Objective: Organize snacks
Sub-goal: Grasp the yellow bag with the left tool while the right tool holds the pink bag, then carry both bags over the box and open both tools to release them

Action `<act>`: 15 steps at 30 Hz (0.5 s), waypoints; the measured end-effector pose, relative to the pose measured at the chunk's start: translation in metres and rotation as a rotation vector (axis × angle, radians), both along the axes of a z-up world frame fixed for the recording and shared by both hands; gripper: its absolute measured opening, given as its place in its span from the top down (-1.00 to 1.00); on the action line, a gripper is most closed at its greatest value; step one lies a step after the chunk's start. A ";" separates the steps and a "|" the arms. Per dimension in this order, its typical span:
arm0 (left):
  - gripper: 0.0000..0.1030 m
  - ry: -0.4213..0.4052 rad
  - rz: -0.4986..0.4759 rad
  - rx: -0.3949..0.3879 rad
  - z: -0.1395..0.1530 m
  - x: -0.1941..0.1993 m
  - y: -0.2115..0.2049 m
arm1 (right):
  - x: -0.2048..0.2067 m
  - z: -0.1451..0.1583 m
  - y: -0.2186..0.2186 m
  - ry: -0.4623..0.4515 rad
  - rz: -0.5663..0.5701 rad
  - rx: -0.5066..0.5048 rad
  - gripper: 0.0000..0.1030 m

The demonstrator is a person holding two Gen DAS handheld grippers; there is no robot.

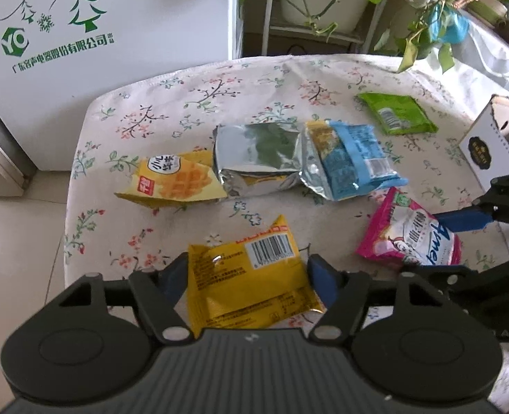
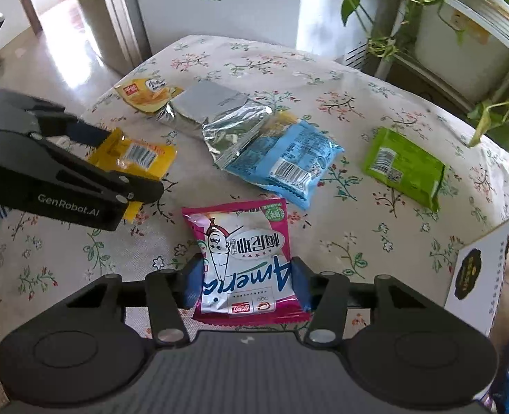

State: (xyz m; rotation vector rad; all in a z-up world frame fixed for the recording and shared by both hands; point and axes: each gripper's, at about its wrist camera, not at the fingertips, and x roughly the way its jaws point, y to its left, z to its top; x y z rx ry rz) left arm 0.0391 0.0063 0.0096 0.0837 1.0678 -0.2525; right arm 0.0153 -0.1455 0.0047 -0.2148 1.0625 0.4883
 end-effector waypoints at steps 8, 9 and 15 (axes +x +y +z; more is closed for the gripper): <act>-0.38 -0.019 0.012 -0.023 0.010 -0.007 -0.002 | -0.005 0.014 -0.008 -0.018 -0.056 0.028 -0.14; -0.38 -0.025 0.012 -0.028 0.013 -0.008 -0.002 | -0.005 0.017 -0.009 -0.022 -0.064 0.032 -0.14; -0.38 -0.084 0.023 -0.061 0.035 -0.014 -0.005 | -0.015 0.040 -0.013 -0.064 -0.114 0.072 -0.14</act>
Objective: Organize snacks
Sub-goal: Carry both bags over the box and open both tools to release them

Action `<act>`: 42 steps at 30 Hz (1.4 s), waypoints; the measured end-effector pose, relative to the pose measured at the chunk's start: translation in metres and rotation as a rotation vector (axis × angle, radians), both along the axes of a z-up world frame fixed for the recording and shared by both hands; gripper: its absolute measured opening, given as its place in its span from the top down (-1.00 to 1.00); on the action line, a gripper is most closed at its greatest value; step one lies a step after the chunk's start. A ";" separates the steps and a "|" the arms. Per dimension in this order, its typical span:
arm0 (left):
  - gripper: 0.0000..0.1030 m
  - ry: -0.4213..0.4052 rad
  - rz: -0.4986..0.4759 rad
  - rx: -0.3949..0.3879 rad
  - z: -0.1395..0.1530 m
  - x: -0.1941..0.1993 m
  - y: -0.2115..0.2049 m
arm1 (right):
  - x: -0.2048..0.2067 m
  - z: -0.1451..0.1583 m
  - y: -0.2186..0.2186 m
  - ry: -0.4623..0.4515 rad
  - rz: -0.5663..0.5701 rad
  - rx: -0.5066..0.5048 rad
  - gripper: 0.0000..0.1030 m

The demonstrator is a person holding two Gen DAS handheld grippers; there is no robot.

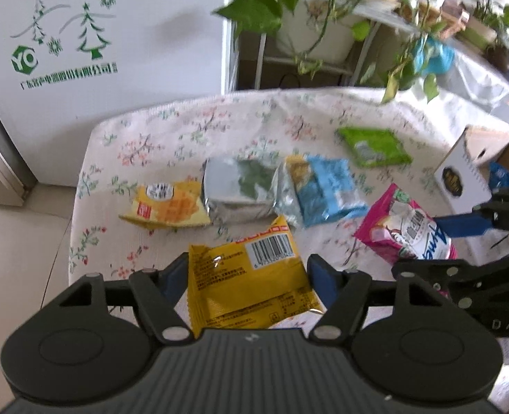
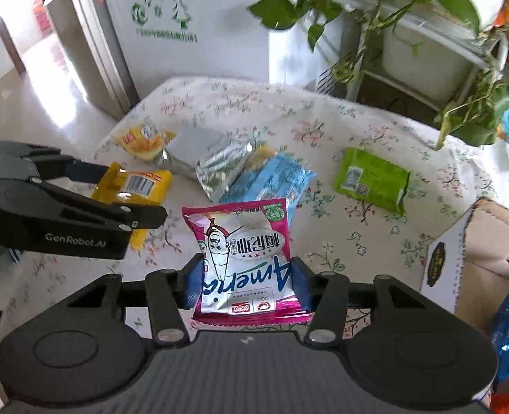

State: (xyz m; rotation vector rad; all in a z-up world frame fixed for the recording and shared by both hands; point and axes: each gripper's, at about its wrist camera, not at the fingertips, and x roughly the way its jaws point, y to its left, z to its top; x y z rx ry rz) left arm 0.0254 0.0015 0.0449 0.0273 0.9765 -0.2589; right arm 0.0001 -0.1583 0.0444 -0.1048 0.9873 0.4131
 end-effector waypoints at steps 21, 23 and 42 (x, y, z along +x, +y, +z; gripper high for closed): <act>-0.38 -0.184 0.066 -0.058 0.054 -0.015 -0.012 | -0.039 0.063 -0.041 -0.205 -0.229 0.110 -0.15; -0.38 -0.206 0.059 -0.046 0.057 -0.017 -0.017 | -0.037 0.068 -0.047 -0.223 -0.257 0.105 -0.15; -0.38 -0.223 -0.066 -0.104 0.056 -0.043 -0.074 | -0.051 0.081 -0.162 -0.253 -0.669 0.242 -0.15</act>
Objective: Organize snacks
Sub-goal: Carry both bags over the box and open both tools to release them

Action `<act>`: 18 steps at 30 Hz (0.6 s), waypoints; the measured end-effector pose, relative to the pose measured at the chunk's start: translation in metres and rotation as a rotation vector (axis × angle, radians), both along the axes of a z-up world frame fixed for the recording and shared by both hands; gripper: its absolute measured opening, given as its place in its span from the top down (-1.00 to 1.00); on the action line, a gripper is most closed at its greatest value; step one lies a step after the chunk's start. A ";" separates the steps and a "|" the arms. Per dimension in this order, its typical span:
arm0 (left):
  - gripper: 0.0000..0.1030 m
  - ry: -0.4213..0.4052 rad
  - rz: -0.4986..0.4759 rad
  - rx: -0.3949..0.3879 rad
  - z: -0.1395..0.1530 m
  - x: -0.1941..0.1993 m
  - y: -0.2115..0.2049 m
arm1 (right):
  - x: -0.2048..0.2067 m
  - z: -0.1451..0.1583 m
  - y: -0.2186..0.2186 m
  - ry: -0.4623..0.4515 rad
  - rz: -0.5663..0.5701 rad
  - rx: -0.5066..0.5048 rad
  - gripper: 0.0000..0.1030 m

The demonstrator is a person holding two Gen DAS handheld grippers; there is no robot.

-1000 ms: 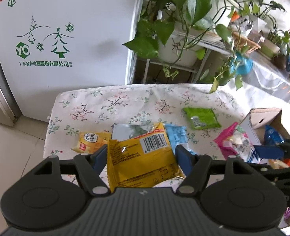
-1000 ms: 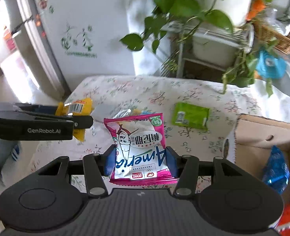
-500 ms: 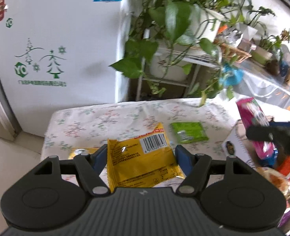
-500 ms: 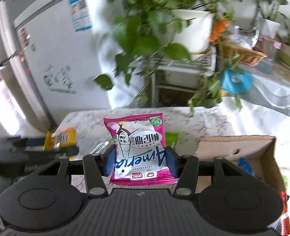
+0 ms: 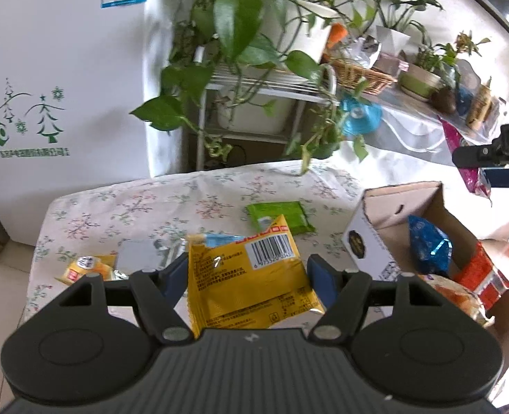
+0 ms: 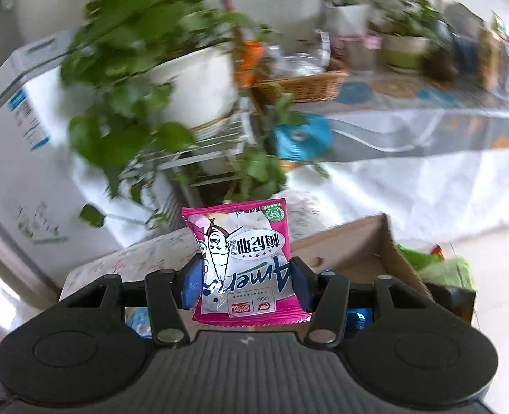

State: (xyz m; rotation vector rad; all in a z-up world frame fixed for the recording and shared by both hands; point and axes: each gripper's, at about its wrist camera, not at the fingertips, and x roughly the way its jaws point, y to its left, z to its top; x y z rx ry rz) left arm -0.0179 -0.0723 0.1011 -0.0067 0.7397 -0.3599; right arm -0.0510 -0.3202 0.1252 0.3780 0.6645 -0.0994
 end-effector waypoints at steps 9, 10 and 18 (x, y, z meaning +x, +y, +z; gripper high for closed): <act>-0.38 0.035 -0.018 -0.092 -0.001 -0.007 -0.033 | -0.013 -0.005 -0.040 0.023 -0.121 0.102 -0.15; -0.38 0.039 -0.023 -0.103 -0.001 -0.007 -0.039 | -0.014 -0.006 -0.043 0.025 -0.127 0.124 -0.15; -0.38 0.057 -0.088 -0.142 0.001 -0.003 -0.103 | -0.019 -0.007 -0.055 0.029 -0.176 0.179 -0.15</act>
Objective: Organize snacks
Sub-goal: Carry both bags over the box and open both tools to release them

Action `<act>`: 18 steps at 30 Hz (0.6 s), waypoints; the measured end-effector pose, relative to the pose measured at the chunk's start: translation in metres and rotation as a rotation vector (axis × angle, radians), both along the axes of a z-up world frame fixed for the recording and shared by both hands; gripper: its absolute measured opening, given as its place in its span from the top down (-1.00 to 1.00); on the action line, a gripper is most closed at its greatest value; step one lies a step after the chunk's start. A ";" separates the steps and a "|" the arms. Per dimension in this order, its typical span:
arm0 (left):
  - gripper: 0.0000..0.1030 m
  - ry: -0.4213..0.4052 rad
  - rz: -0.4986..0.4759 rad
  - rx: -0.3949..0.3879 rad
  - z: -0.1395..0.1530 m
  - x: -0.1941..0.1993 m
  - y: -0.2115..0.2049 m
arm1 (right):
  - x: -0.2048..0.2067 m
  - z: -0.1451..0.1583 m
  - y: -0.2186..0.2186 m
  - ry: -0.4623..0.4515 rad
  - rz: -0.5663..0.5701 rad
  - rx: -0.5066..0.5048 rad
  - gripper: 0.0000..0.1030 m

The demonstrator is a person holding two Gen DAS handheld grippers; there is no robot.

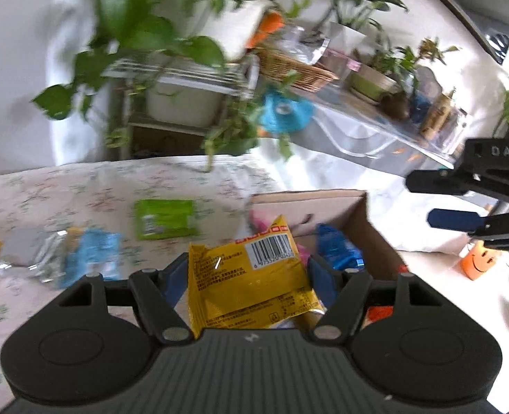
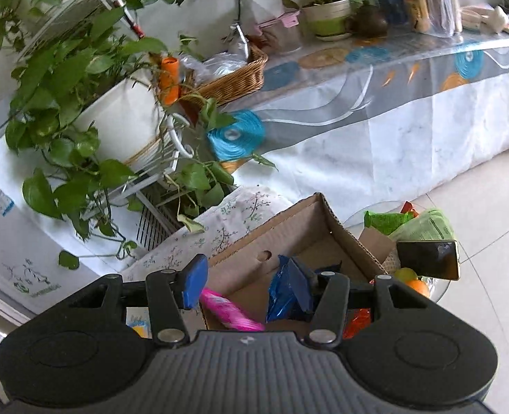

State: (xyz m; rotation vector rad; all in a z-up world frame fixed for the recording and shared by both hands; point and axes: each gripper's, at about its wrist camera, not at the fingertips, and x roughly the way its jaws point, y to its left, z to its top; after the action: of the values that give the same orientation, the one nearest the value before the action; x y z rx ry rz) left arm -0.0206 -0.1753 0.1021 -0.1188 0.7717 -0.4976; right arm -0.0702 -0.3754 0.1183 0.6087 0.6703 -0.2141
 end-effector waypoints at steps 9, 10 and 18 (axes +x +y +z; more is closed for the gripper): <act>-0.49 0.026 -0.089 0.023 -0.010 0.008 -0.069 | -0.001 -0.001 -0.010 0.010 -0.065 0.019 -0.55; -0.55 0.026 -0.095 0.035 -0.010 0.008 -0.072 | -0.002 -0.001 -0.011 0.012 -0.076 0.017 -0.56; -0.80 -0.021 -0.074 0.045 0.008 0.009 -0.054 | -0.001 0.005 -0.004 -0.034 -0.063 -0.008 -0.89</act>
State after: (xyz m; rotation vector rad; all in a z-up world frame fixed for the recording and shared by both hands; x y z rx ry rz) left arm -0.0113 -0.2291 0.1105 -0.0429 0.7680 -0.5505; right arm -0.0716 -0.3794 0.1233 0.6247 0.6172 -0.2647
